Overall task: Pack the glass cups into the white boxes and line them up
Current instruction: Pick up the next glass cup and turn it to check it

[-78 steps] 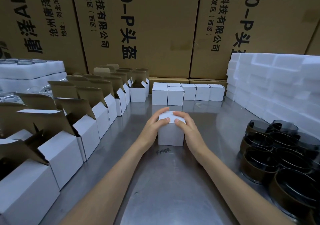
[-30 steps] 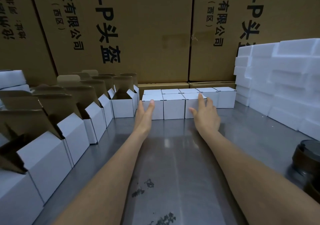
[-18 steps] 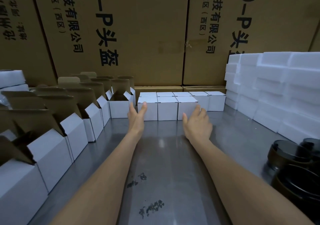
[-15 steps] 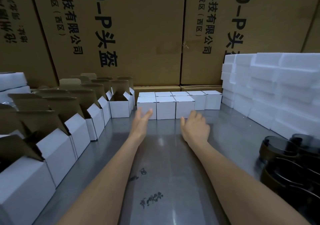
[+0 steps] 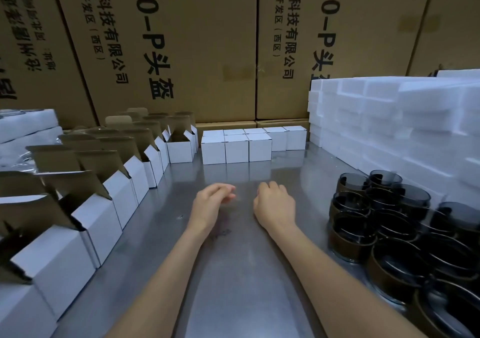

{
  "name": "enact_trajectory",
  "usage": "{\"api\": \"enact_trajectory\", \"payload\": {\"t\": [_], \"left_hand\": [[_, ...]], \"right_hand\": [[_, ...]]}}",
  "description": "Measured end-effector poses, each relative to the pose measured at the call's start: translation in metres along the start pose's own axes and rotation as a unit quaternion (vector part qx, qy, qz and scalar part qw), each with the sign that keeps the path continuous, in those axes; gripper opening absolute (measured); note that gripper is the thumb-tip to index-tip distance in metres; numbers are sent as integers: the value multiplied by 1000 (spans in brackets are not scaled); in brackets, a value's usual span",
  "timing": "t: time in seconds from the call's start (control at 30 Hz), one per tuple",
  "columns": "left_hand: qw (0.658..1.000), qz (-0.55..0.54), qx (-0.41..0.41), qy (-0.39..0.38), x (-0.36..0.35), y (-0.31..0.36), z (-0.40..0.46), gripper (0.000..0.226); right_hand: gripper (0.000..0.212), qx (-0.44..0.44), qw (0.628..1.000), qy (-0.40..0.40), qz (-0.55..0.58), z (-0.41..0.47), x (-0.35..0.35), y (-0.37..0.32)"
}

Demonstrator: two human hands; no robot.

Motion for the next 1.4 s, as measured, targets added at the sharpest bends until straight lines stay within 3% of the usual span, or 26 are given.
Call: {"api": "enact_trajectory", "payload": {"t": [0.27, 0.4, 0.5, 0.67, 0.77, 1.07, 1.23, 1.4], "left_hand": [[996, 93, -8, 7, 1, 3, -48, 26], [993, 118, -7, 4, 1, 5, -51, 26], [991, 133, -6, -2, 1, 5, -50, 27], [992, 126, -8, 0, 0, 5, -50, 26], [993, 116, -9, 2, 1, 4, -48, 25], [990, 141, -27, 9, 1, 3, -47, 17], [988, 146, -46, 16, -3, 8, -50, 35], [987, 149, -60, -6, -3, 4, -49, 44]], "right_hand": [[23, 50, 998, -8, -42, -26, 37, 8], [31, -97, 993, 17, -62, -9, 80, 54], [40, -220, 971, -48, -80, -8, 87, 85], [44, -263, 948, -136, -115, -6, 84, 90], [37, -221, 960, -129, -111, -3, 81, 80], [21, 32, 999, 23, -24, -22, 56, -8], [18, 171, 976, 49, 123, -53, 39, -45], [18, 225, 942, 62, 240, -70, 31, -39]]}}
Point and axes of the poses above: each hand's wrist, its own z-axis towards the middle knuckle, its own x-axis out of the back of the hand, y = z × x, the point moved 4 cm from there along z, towards the middle knuckle, and after that the axes turned 10 degrees about -y, right-handed, at the moved point
